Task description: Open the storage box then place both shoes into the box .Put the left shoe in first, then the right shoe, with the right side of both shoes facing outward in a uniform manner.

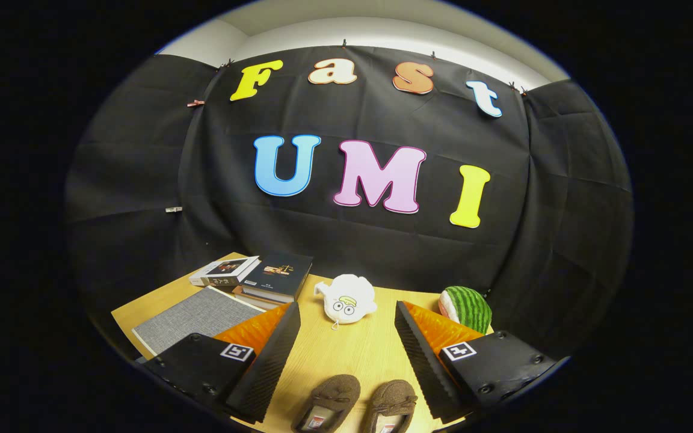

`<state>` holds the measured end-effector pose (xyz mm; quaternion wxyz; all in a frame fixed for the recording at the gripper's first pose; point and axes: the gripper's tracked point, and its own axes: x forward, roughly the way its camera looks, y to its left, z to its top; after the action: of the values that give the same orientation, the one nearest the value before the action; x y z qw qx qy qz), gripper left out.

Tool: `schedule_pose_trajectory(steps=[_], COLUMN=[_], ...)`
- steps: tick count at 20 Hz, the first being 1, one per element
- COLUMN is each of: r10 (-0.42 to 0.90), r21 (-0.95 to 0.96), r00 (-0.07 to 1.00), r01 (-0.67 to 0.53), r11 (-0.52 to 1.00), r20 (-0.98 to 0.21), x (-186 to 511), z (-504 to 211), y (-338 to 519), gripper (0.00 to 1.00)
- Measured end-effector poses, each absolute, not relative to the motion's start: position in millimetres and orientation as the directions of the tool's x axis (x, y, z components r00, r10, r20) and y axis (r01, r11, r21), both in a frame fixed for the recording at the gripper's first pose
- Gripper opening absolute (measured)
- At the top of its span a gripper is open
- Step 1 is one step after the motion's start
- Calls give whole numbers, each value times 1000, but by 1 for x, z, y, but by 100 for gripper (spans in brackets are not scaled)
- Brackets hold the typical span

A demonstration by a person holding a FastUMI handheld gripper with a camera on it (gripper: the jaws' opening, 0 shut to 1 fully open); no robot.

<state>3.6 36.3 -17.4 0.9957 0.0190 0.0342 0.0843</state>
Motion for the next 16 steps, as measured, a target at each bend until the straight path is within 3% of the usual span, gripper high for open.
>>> schedule_pose_trajectory(steps=[8,13,16], r10=[250,497,629], r21=[117,365,555], r00=[961,839,734], r01=[-236,-401,-421], r11=[965,840,717], r20=[-121,-222,-256], x=[4,-10,-15], z=[-35,-72,-95], y=[50,98,119], gripper=[97,98,98])
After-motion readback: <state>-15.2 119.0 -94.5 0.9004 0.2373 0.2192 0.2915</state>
